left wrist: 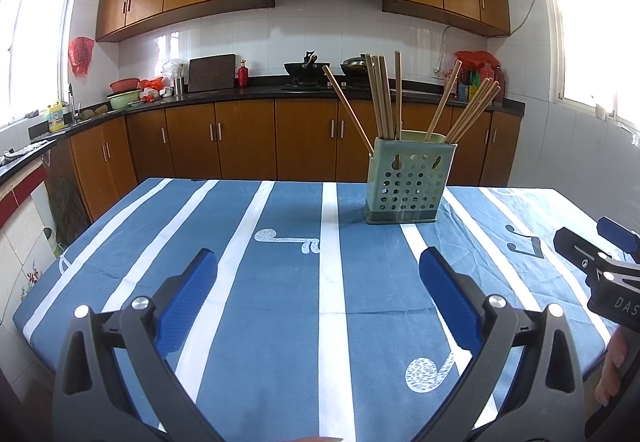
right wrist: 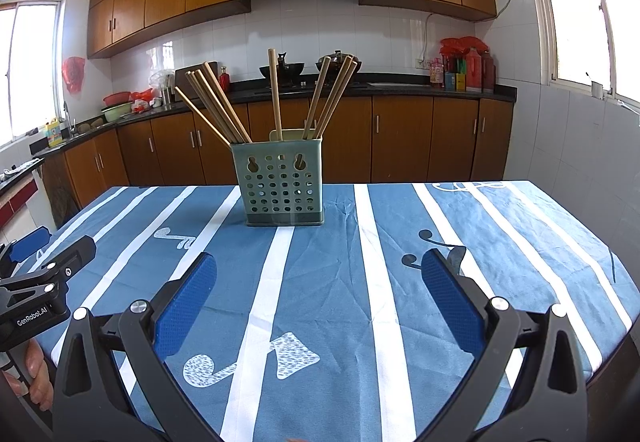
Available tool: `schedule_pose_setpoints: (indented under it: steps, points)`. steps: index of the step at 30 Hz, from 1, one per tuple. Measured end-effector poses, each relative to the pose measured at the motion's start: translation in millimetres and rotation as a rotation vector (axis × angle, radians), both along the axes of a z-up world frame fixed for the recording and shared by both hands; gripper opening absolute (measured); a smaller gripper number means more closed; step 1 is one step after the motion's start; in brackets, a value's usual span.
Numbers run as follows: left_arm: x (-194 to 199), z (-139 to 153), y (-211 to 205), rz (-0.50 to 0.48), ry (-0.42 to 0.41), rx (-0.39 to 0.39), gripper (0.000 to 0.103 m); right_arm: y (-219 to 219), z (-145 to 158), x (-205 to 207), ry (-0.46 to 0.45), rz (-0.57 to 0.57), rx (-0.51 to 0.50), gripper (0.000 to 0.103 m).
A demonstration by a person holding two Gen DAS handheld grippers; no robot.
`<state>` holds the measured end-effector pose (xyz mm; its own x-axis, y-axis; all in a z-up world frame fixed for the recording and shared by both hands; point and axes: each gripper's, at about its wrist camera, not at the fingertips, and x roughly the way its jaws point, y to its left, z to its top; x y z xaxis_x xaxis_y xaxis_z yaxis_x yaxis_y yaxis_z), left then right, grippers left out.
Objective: Organize utensils
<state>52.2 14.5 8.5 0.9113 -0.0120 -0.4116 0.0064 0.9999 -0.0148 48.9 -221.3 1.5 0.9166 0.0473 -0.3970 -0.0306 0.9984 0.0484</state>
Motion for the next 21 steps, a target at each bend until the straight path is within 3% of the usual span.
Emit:
schedule_pose_setpoints:
  steps: [21]
  points:
    - [0.9, -0.4, -0.4, 0.0, 0.003, -0.001, 0.099, -0.1, -1.6, 1.6, 0.007, 0.002, 0.003, 0.101]
